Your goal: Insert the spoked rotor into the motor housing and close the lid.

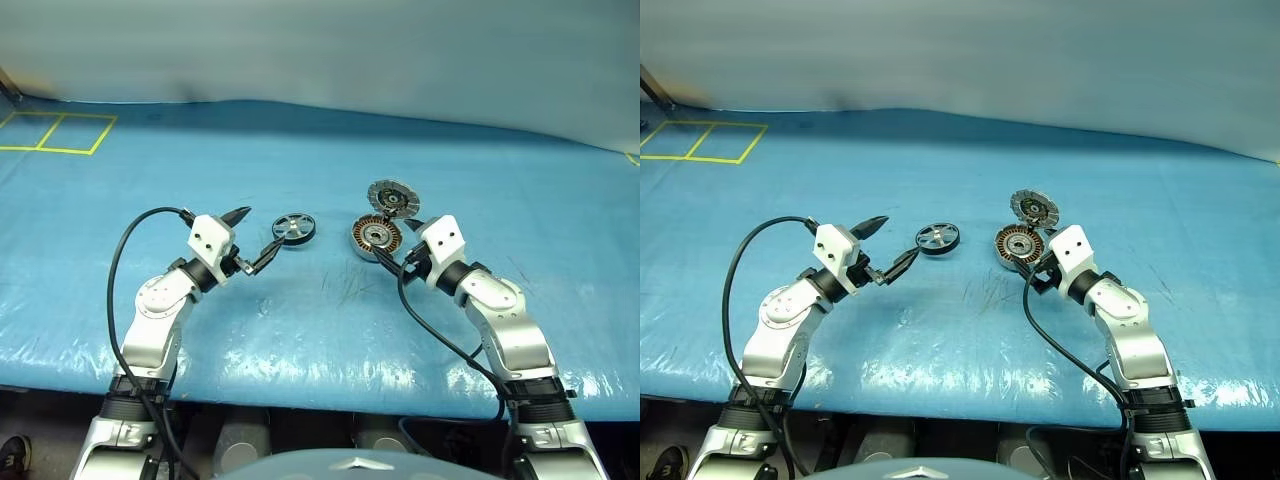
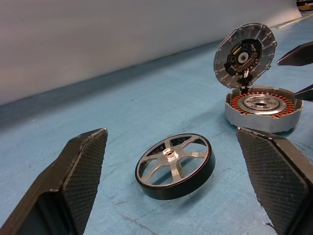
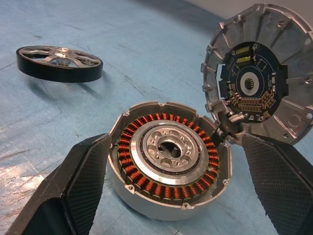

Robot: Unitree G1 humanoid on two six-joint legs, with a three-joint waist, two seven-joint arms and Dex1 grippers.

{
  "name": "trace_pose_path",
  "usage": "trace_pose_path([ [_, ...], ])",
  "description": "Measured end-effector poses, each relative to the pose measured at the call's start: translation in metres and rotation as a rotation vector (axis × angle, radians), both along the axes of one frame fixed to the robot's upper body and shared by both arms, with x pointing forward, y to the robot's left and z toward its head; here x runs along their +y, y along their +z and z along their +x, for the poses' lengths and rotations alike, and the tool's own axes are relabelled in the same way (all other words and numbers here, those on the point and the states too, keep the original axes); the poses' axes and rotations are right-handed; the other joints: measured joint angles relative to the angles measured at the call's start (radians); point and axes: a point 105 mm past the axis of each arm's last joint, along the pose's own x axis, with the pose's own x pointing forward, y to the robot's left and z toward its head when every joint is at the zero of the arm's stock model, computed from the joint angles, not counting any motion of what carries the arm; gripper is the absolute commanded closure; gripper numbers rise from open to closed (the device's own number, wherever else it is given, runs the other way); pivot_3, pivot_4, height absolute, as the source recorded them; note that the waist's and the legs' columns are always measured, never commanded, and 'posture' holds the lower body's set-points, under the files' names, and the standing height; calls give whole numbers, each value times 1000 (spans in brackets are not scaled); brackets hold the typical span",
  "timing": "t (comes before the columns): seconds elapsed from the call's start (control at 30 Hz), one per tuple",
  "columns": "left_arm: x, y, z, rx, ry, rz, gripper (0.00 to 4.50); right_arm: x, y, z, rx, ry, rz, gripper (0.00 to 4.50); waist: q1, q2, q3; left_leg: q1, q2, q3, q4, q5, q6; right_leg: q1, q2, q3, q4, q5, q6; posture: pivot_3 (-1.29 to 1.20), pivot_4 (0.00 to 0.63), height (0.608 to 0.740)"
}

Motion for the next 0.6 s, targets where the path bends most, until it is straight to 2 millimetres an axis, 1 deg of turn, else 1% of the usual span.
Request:
trace_pose_path([
  [0.6, -4, -3, -1, 12, -28, -5, 0, 1, -5, -4, 19, 15, 4, 35, 0, 0, 0, 0, 0, 0, 0, 0, 0, 0, 0, 0, 0, 0, 0, 0, 150, 740],
])
